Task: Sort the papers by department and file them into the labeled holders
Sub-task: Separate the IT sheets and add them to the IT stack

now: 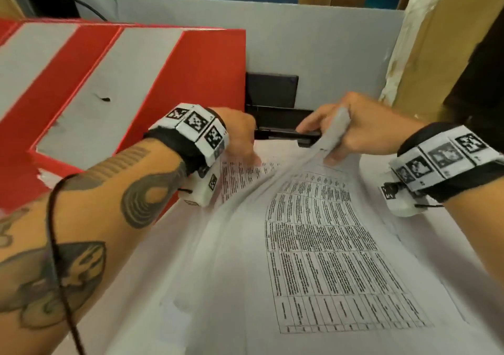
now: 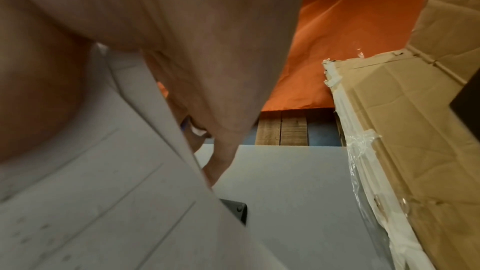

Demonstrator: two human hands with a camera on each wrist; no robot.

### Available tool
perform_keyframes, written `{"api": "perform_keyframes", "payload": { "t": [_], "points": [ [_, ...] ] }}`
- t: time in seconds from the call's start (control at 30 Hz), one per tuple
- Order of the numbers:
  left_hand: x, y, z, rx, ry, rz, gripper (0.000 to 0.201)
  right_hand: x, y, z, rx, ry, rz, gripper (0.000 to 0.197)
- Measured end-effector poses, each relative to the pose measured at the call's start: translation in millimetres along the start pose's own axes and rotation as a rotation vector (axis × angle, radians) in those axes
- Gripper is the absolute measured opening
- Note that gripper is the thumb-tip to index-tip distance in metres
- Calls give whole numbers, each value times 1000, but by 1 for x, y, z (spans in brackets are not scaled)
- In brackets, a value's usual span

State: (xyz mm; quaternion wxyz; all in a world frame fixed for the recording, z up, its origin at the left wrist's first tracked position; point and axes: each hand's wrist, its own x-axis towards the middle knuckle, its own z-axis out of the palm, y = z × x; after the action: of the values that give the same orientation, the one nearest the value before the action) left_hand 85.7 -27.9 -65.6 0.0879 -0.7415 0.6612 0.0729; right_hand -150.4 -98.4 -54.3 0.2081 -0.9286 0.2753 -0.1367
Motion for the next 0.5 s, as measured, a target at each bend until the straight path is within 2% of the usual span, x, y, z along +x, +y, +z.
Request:
{"api": "perform_keyframes", "payload": {
  "t": [0.07, 0.1, 0.17, 0.23, 0.27, 0.37, 0.47, 0.5],
  "points": [
    [8, 0, 9, 55, -95, -45, 63, -12, 3, 1, 64, 0, -68, 54],
    [13, 2, 12, 42, -122, -46, 63, -18, 4, 1, 85, 2, -82, 45],
    [25, 11, 15, 63, -215, -66, 56, -25, 8, -1, 72, 13, -83, 24],
    [38, 15, 16, 187, -255, -92, 46, -28, 11, -3, 37, 30, -89, 19],
    [44, 15, 16, 278, -247, -102, 40, -30, 12, -2, 27, 35, -89, 19],
    [52, 8, 15, 483, -190, -133, 52, -30, 16, 1, 17, 32, -88, 19],
    [49, 7, 8, 533, -85, -160, 49, -28, 19, 7, 17, 19, -80, 21],
    [45, 10, 5, 539, -58, -165, 55, -28, 19, 8, 17, 10, -77, 23]
  ]
}}
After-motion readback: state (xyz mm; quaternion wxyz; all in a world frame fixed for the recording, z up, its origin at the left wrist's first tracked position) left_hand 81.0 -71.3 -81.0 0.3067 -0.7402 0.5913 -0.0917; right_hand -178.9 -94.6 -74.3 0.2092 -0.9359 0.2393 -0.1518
